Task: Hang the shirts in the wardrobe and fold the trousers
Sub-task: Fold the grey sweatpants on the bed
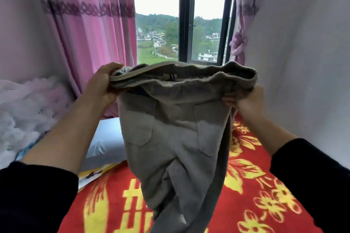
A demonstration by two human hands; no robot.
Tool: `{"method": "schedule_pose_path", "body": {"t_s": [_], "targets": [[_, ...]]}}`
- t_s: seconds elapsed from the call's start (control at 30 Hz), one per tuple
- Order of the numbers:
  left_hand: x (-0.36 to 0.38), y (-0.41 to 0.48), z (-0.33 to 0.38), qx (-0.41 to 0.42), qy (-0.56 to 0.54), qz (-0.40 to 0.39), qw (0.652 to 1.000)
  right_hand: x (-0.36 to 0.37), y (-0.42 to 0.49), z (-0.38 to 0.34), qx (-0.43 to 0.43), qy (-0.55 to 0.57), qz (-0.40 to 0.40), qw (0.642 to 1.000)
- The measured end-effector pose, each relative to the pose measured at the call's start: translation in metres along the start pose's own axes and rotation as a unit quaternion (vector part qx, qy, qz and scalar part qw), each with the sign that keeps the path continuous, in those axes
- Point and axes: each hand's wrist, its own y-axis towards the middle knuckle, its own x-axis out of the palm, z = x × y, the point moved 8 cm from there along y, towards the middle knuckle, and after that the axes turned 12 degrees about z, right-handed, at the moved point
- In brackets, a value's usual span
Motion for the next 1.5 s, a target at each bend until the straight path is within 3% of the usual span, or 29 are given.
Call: {"method": "schedule_pose_path", "body": {"t_s": [0.1, 0.17, 0.33, 0.53, 0.73, 0.93, 1.0, 1.1, 1.2, 1.27, 1.37, 1.5], "targets": [[0.023, 0.048, 0.010, 0.044, 0.001, -0.006, 0.999, 0.017, 0.049, -0.003, -0.018, -0.039, 0.010, 0.999], [0.042, 0.081, 0.004, 0.040, 0.012, -0.024, 0.999, 0.026, 0.077, -0.006, -0.039, -0.079, 0.046, 0.995], [0.083, 0.149, -0.018, 0.019, 0.039, -0.043, 0.998, 0.064, 0.147, 0.008, -0.042, -0.120, 0.050, 0.991], [0.130, 0.201, -0.017, 0.062, 0.041, -0.084, 0.994, 0.091, 0.222, 0.004, -0.063, -0.064, 0.039, 0.995], [0.153, 0.214, -0.021, 0.062, -0.007, -0.150, 0.987, 0.077, 0.247, 0.000, -0.161, -0.056, 0.023, 0.985], [0.124, 0.167, -0.092, 0.009, 0.022, -0.130, 0.991, 0.040, 0.209, 0.078, -0.123, -0.083, 0.015, 0.989], [0.106, 0.141, -0.136, -0.030, 0.017, -0.113, 0.993, 0.025, 0.186, 0.110, -0.087, -0.091, 0.007, 0.992], [0.057, 0.101, -0.206, -0.054, 0.034, -0.026, 0.998, 0.003, 0.140, 0.168, -0.022, -0.098, -0.051, 0.994], [-0.006, 0.052, -0.280, -0.116, 0.120, 0.055, 0.984, -0.026, 0.089, 0.227, 0.010, -0.156, -0.121, 0.980], [-0.043, 0.000, -0.329, -0.177, 0.148, 0.149, 0.962, -0.050, 0.052, 0.272, 0.044, -0.202, -0.183, 0.961], [-0.096, -0.088, -0.408, -0.271, 0.215, 0.230, 0.910, -0.094, -0.011, 0.339, 0.086, -0.277, -0.286, 0.913], [-0.139, -0.180, -0.473, -0.343, 0.296, 0.268, 0.850, -0.157, -0.080, 0.398, 0.158, -0.345, -0.346, 0.858]]}}
